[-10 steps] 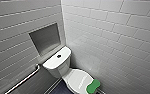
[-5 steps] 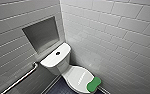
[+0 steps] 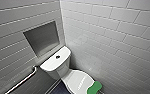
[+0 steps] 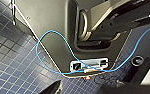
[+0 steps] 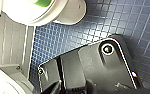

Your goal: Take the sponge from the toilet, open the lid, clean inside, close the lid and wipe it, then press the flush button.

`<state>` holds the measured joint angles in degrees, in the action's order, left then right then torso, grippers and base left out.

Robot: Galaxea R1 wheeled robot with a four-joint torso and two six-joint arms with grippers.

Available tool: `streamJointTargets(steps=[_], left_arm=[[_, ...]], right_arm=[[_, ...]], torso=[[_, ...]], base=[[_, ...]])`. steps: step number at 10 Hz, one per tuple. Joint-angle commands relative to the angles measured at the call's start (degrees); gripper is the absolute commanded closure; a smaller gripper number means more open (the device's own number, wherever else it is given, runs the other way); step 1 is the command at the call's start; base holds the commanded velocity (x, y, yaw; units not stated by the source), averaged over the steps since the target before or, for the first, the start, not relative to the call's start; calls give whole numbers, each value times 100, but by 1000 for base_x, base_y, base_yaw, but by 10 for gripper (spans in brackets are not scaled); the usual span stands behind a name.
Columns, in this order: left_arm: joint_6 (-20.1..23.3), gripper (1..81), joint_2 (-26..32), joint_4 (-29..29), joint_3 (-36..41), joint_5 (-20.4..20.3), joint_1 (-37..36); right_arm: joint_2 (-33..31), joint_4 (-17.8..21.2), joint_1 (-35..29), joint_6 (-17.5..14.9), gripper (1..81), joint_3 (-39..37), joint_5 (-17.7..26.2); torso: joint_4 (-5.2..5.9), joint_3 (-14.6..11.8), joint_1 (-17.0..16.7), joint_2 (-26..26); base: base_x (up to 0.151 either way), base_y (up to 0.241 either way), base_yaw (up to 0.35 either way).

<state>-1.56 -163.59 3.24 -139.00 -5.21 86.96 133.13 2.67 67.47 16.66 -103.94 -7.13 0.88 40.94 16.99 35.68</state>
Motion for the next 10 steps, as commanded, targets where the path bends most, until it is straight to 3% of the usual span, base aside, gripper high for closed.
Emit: streamJointTargets(steps=[1,2,7,9,10], left_arm=[[15,10,-149,19,-277,477,151],[15,10,-175,27,-330,485,177],[24,10,-228,54,-356,485,274],[24,10,-289,71,-356,494,370],[24,10,-298,71,-365,494,414]], right_arm=[[-329,67,-572,276,10,-178,265],[-329,58,-686,355,10,-231,265],[-364,58,-1134,531,10,-196,256],[-364,58,-1336,540,10,-222,265],[-373,67,-1459,548,10,-196,265]], torso=[[0,0,347,538],[0,0,483,752],[0,607,1143,1810],[0,422,1423,2247],[0,457,1554,2459]], base=[[0,0,0],[0,0,0],[0,0,0],[0,0,0],[0,0,0]])
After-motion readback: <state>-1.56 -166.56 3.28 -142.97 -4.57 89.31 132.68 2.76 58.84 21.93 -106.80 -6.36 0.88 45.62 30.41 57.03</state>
